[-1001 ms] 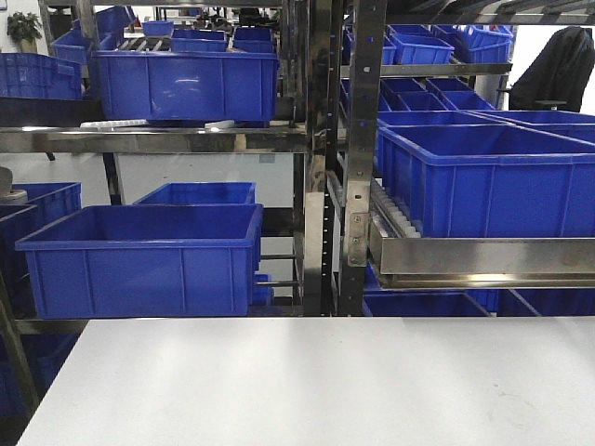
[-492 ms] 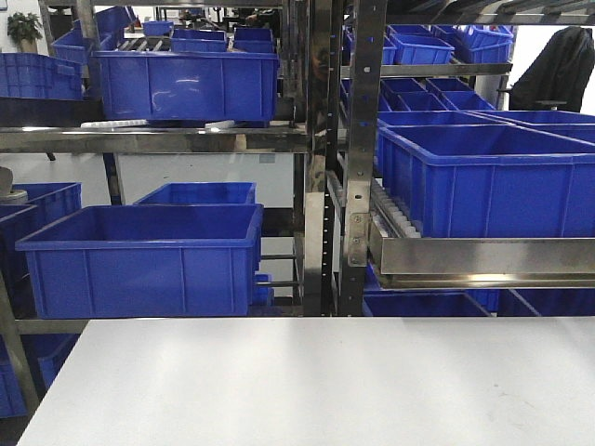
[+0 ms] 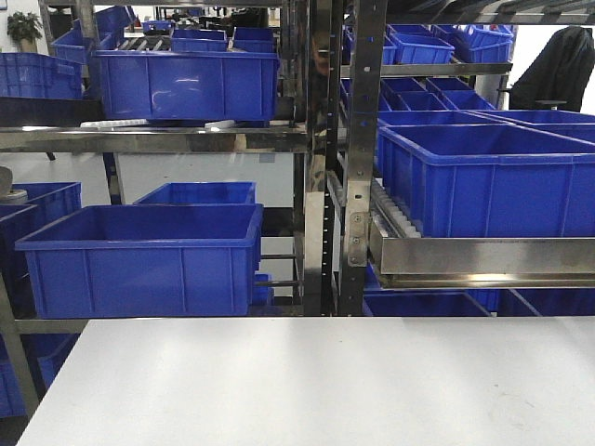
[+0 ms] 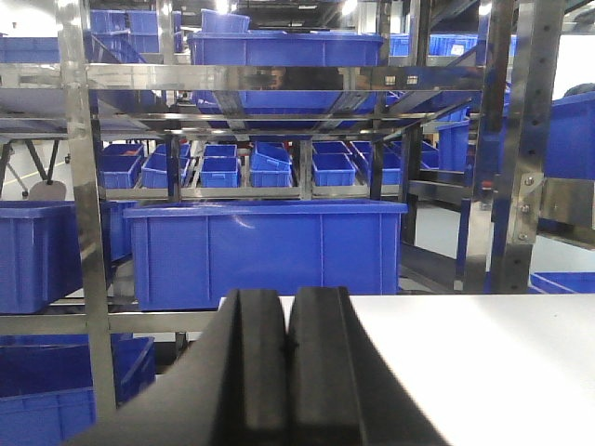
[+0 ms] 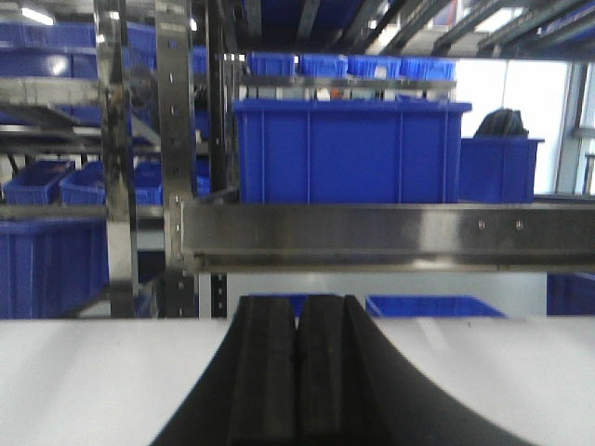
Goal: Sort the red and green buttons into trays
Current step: 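Lower the left gripper toward the green button and the right toward the red button, then open both grippers and center them over the green and red buttons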
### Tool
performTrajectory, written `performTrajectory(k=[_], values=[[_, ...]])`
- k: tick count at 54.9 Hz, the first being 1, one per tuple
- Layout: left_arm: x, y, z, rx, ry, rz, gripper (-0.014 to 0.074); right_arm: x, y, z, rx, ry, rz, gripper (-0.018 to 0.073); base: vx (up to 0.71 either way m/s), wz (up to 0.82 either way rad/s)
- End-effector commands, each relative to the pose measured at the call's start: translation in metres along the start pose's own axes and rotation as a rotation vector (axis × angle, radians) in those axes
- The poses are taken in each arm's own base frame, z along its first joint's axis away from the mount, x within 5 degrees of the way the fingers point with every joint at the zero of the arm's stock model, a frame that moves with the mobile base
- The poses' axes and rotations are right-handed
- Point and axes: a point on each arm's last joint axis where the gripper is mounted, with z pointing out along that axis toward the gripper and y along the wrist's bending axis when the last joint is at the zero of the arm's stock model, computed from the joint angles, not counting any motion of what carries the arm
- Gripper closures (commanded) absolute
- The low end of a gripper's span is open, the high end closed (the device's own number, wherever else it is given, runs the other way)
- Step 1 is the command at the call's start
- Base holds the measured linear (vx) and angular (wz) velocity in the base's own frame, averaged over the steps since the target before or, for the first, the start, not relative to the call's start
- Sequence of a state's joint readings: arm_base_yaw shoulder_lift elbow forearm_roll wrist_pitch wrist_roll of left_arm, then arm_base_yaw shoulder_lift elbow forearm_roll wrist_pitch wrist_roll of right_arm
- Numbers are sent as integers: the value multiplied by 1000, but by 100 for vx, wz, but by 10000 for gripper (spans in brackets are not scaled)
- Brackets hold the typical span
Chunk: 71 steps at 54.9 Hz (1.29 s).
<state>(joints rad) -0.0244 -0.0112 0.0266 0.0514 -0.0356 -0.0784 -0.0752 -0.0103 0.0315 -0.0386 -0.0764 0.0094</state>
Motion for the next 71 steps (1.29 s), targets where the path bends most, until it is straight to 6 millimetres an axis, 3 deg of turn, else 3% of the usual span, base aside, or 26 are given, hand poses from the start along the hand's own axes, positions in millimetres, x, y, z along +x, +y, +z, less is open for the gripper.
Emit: performTrajectory(k=[1, 13, 18, 23, 32, 42, 47, 62, 71], values=[[-27, -1, -2, 7, -142, -14, 602, -14, 0, -1, 6, -132, 4, 568, 0, 0], [-73, -2, 6, 5, -136, -9, 602, -46, -2, 13, 11, 108, 3, 568, 0, 0], [-91, -3, 23, 5, -105, -3, 601, -64, -3, 27, 11, 145, 18, 566, 0, 0], [-95, -3, 44, 7, -69, -5, 598, -70, -3, 42, 12, 191, 46, 564, 0, 0], [-71, -2, 82, 2, 104, -19, 588, -52, -3, 67, 12, 350, 49, 549, 0, 0], [-44, -1, 103, -6, 283, -22, 527, -37, -3, 80, 11, 453, 49, 514, 0, 0], [-36, -1, 110, -5, 319, -19, 451, -34, -3, 82, 11, 478, 48, 493, 0, 0], [-10, -1, 129, -13, 436, -49, 78, -32, -3, 83, 9, 489, 36, 470, 0, 0], [3, -6, 135, 18, 493, -49, -40, -31, -3, 83, 9, 496, 36, 448, 0, 0]])
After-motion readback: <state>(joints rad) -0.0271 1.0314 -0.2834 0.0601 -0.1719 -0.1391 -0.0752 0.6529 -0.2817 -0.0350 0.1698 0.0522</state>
